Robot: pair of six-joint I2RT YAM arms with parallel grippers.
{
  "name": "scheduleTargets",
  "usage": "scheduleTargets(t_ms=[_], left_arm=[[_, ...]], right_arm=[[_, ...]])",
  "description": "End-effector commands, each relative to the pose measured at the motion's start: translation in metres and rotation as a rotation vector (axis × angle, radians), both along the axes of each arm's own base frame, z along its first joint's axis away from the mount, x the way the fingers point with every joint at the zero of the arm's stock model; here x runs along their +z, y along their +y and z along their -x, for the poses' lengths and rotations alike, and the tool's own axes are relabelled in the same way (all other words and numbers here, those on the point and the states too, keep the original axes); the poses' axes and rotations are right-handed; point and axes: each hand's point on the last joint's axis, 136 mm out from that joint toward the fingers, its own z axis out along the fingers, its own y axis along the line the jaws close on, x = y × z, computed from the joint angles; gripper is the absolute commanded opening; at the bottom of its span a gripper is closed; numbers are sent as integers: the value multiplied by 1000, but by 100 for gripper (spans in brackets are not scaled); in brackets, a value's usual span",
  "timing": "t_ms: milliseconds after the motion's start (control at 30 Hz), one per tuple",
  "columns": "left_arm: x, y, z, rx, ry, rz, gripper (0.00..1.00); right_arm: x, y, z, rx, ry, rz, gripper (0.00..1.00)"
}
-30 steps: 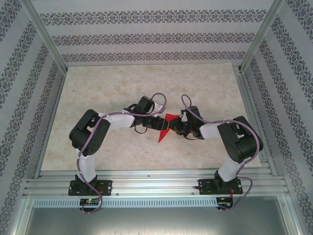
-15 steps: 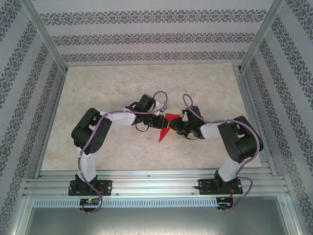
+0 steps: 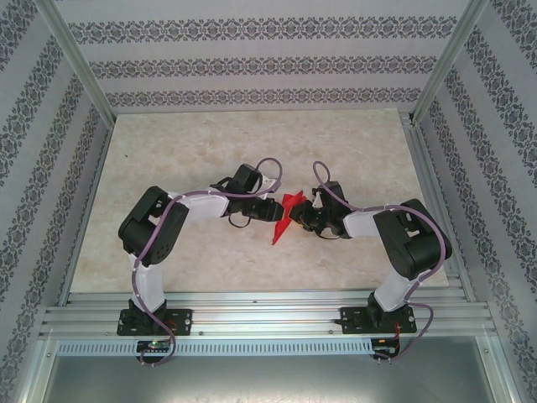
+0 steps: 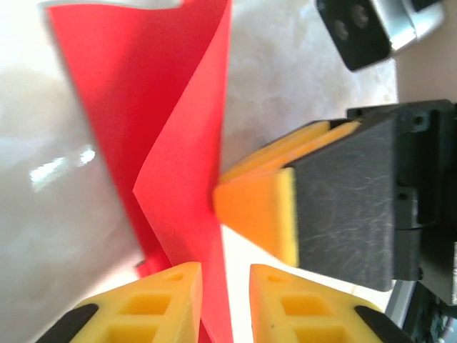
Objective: Fold a paper plane with a square sheet of paper (fold left side to right side)
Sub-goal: Fold the wing for the fifth time at the center of the table.
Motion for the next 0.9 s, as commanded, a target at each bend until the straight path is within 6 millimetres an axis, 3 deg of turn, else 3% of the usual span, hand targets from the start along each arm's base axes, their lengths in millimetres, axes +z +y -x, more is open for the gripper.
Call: scheduleTargets(t_ms=[0,200,433,500,700,867], left_arm=[[31,12,-20,65,-87,38,29],[34,11,-27,59,-84,59,50],[23,-3,-28,21,-36,102,54],[19,-7,-29,9,-25,104,50],[14,-10,-21,-21,-8,99,26],[9,-6,-6,-44,16,90,17]], right_arm=[[1,-1,-1,15,-28,13,24],[2,0,-2,17,-29,10,25],[1,1,-2,17,-25,12,25],[2,1,-3,16,-27,10,25],[2,0,-2,14,-26,15,25],[1,0,-2,13,-23,16,25]])
